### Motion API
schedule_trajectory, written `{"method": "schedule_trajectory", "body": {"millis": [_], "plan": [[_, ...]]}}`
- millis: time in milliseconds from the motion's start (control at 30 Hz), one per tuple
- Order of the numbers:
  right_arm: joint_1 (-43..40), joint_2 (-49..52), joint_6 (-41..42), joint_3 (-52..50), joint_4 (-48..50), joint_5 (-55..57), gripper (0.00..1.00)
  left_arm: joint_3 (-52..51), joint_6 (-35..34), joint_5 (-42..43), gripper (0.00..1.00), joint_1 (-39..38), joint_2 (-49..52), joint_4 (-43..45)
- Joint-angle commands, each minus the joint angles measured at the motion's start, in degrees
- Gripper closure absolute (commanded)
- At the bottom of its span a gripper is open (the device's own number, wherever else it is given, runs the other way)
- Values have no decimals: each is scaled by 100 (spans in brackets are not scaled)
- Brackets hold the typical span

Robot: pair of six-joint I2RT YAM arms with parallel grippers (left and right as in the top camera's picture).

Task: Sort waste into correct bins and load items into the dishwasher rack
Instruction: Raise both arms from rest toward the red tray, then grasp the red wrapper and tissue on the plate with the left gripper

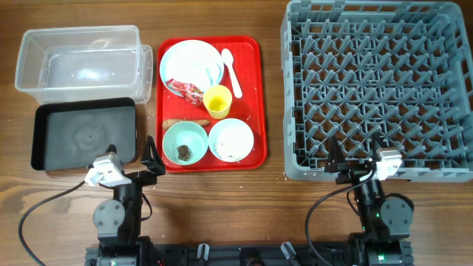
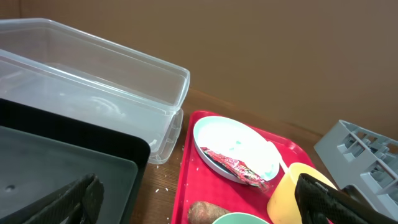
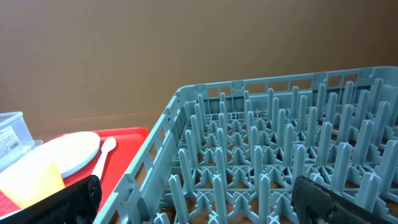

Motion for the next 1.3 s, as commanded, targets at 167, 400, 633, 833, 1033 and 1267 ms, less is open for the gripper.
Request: {"method": "schedule_trajectory", "body": {"millis": [167,400,633,833,1033,1267], "plan": [[-24,-37,87,-11,227,122,0,-26,74,291,0,-26,-59,205],[-24,81,-68,872,890,-28,0,1545,321,647,0,-26,1113,105],[-24,3071,-833,4079,-684,-208,0,6186,614,1023,0,-28,6148,-2009],[-22,6186,-820,7110,-3316,-758,0,10146,566,1250,0,-684,9757,-4367],[-22,7676,-614,7117,-4013,-1156,0,10144,199,1401,4,-1252,10710,-4024],[-22,7877,-518,7117,-4260,-1598,0,10144,-3963,-946,17,-2059,12246,-4074]]}}
